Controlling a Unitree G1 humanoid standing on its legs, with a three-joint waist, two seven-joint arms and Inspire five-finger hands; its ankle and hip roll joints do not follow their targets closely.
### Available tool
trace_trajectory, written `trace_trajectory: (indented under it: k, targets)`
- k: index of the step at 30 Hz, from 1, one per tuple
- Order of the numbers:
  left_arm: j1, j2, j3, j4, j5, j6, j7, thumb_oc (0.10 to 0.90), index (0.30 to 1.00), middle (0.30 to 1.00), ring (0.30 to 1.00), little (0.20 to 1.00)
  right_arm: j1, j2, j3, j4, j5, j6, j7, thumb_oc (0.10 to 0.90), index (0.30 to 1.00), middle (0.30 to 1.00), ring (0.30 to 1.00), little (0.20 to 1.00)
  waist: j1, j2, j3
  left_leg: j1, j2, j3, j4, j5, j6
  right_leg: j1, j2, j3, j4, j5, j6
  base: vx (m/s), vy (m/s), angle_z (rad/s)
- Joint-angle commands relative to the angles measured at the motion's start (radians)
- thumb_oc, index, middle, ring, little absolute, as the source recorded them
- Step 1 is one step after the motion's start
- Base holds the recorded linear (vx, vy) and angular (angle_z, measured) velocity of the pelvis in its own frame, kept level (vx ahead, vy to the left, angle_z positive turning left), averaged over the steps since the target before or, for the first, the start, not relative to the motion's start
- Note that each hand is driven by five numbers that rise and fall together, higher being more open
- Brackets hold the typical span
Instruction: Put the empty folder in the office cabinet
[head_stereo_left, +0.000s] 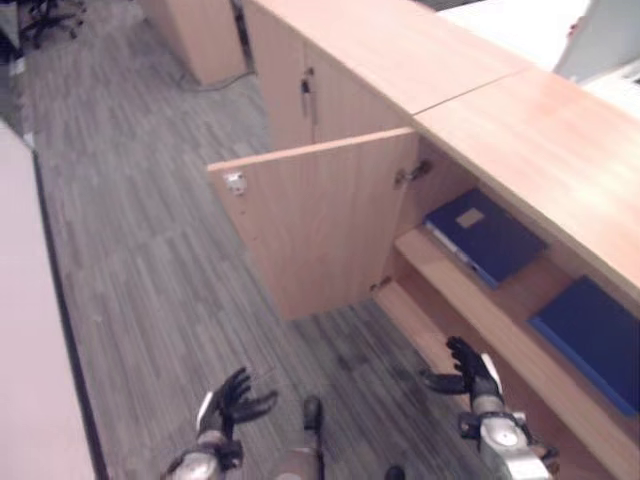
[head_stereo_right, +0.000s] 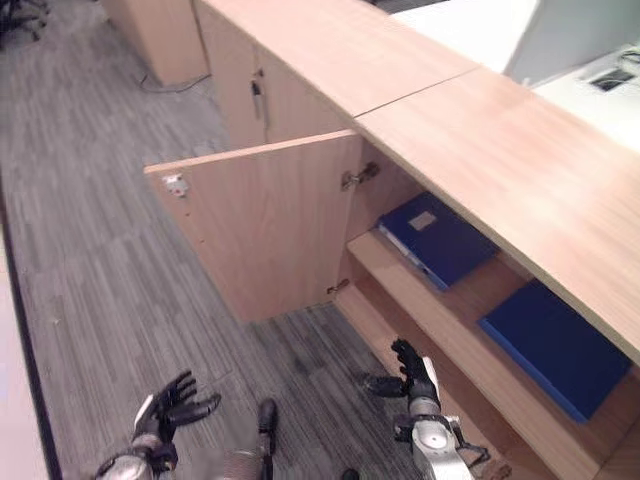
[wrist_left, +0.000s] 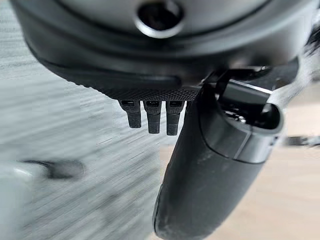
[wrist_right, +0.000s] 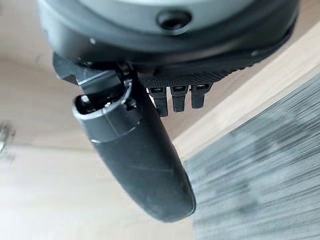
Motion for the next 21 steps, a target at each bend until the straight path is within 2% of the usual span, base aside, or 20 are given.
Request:
trace_trajectory:
  k: [1,3,10,11,12,14,15,17,18,19,21]
  targets:
    - [-0.03,0.047,0.001,-0.064,-0.027,-0.074,-0.003,0.8,0.9,0.9,0.9,0.9,-0.042,-0.053,-0.045,-0.068,-0.025,-0.074,-0.007,0.8,0.9,0.9,0.9,0.9,-0.025,0.048,-0.051,0.086,0.087,-0.039,-0.104,-0.013,-0.046,-0.054,0.016,0.042,0.014,-0.022,0.082,0.08,0.144,0.93]
    - [-0.016,0.046,-0.006,-0.086,-0.007,-0.067,-0.014,0.8,0.9,0.9,0.9,0.9,-0.007,-0.037,-0.073,-0.069,-0.031,-0.066,0.005,0.8,0.9,0.9,0.9,0.9,-0.021,0.049,-0.083,0.117,0.067,-0.039,-0.166,-0.02,-0.038,-0.038,0.001,0.018,0.031,-0.028,0.089,0.15,0.162,1.0]
    - [-0.021,0.085,-0.015,-0.139,0.024,-0.056,-0.039,0.8,0.9,0.9,0.9,0.9,-0.02,-0.003,-0.083,-0.066,-0.039,-0.055,0.009,0.8,0.9,0.9,0.9,0.9,-0.005,0.028,-0.095,0.115,0.007,-0.055,-0.146,-0.066,0.005,-0.059,-0.07,0.014,0.133,-0.038,0.112,0.07,0.169,0.4]
    - [-0.023,0.091,-0.01,-0.15,0.024,-0.055,-0.037,0.8,0.9,0.9,0.9,0.9,-0.031,0.003,-0.079,-0.068,-0.046,-0.052,0.009,0.8,0.9,0.9,0.9,0.9,-0.003,0.029,-0.089,0.118,-0.002,-0.048,-0.139,-0.077,0.019,-0.081,-0.084,0.018,0.179,-0.033,0.117,0.01,0.202,0.0]
    - [-0.026,0.097,-0.002,-0.151,0.023,-0.058,-0.031,0.8,0.9,0.9,0.9,0.9,-0.067,0.016,-0.063,-0.062,-0.051,-0.05,0.009,0.8,0.9,0.9,0.9,0.9,-0.001,0.041,-0.072,0.129,-0.004,-0.027,-0.134,-0.09,0.038,-0.139,-0.113,0.027,0.278,-0.008,0.134,0.0,0.252,-0.16]
    - [-0.028,0.101,0.005,-0.151,0.024,-0.062,-0.029,0.8,0.9,0.9,0.9,0.9,-0.081,0.028,-0.049,-0.058,-0.053,-0.047,0.016,0.8,0.9,0.9,0.9,0.9,0.001,0.05,-0.064,0.141,-0.008,-0.014,-0.137,-0.095,0.051,-0.183,-0.124,0.033,0.354,0.017,0.151,0.01,0.173,-0.35]
    - [-0.027,0.101,0.005,-0.151,0.024,-0.062,-0.029,0.8,0.9,0.9,0.9,0.9,-0.081,0.028,-0.049,-0.059,-0.053,-0.047,0.015,0.8,0.9,0.9,0.9,0.9,0.003,0.048,-0.064,0.141,-0.009,-0.011,-0.138,-0.095,0.051,-0.187,-0.125,0.037,0.358,0.015,0.152,0.04,0.104,-0.4]
    - [-0.025,0.102,0.009,-0.173,0.026,-0.066,-0.026,0.8,0.9,0.9,0.9,0.9,-0.071,0.034,-0.044,-0.068,-0.056,-0.046,0.021,0.8,0.9,0.9,0.9,0.9,-0.011,0.055,-0.058,0.171,-0.021,-0.019,-0.153,-0.099,0.058,-0.215,-0.087,0.057,0.364,-0.001,0.141,0.08,0.09,-0.34]
    - [-0.033,0.102,0.006,-0.19,0.031,-0.071,-0.021,0.8,0.9,0.9,0.9,0.9,-0.059,0.024,-0.042,-0.082,-0.061,-0.047,0.016,0.8,0.9,0.9,0.9,0.9,-0.021,0.052,-0.053,0.175,-0.039,-0.03,-0.154,-0.1,0.057,-0.191,-0.051,0.066,0.29,-0.031,0.131,0.08,0.049,-0.27]
    - [-0.033,0.102,0.006,-0.19,0.031,-0.071,-0.021,0.8,0.9,0.9,0.9,0.9,-0.059,0.024,-0.042,-0.082,-0.061,-0.047,0.016,0.8,0.9,0.9,0.9,0.9,-0.022,0.052,-0.053,0.175,-0.039,-0.03,-0.154,-0.1,0.057,-0.19,-0.05,0.065,0.289,-0.031,0.131,0.08,0.003,-0.02]
    - [-0.038,0.093,0.001,-0.189,0.023,-0.072,-0.03,0.8,0.9,0.9,0.9,0.9,-0.033,0.023,-0.041,-0.074,-0.053,-0.05,0.023,0.8,0.9,0.9,0.9,0.9,-0.029,0.045,-0.063,0.187,-0.057,-0.04,-0.161,-0.105,0.056,-0.157,-0.026,0.082,0.204,-0.042,0.11,0.09,-0.009,0.28]
